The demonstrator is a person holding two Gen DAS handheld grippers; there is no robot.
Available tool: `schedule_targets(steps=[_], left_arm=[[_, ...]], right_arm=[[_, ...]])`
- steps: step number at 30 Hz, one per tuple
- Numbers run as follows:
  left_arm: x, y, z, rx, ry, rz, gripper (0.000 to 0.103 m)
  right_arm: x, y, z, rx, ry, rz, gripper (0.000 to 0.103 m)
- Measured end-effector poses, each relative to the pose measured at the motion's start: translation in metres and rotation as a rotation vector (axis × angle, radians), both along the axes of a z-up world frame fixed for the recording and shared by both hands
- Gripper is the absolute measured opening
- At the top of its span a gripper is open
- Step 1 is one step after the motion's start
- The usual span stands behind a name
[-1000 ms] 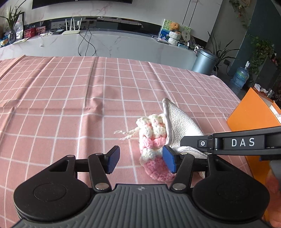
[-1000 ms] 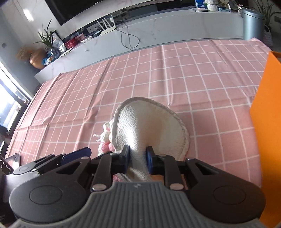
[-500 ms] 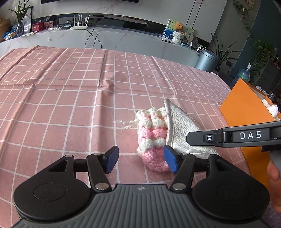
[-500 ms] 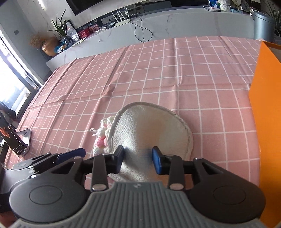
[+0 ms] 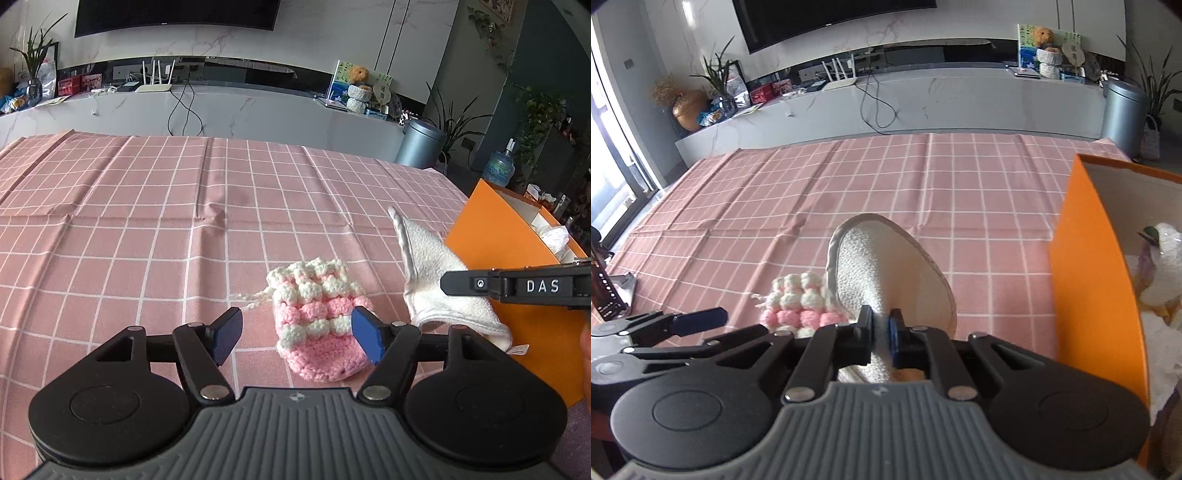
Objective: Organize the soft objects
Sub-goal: 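Close the left tool on the pink-and-white knitted item while the right tool holds the pouch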
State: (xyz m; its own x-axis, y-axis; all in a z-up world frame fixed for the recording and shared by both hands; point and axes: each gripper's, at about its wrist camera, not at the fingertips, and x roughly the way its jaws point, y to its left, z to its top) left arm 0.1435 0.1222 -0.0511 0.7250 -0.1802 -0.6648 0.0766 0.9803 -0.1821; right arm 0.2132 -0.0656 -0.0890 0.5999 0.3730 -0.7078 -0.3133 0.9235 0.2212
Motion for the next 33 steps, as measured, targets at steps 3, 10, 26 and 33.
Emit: schedule_targets(steps=[3, 10, 26, 33], left_arm=[[0.010, -0.004, -0.004, 0.004, 0.000, -0.002, 0.087], [0.033, -0.013, -0.024, -0.008, 0.054, -0.007, 0.088], [0.032, -0.028, -0.033, -0.042, 0.056, -0.009, 0.043], [0.025, -0.033, -0.028, -0.025, 0.042, -0.007, 0.033]], right_arm=[[0.004, -0.007, -0.012, -0.052, 0.026, -0.035, 0.007], [0.004, 0.002, -0.038, -0.112, 0.057, -0.005, 0.025], [0.015, -0.009, -0.058, -0.120, 0.106, -0.111, 0.071], [0.005, 0.009, -0.057, -0.170, 0.059, -0.039, 0.028]])
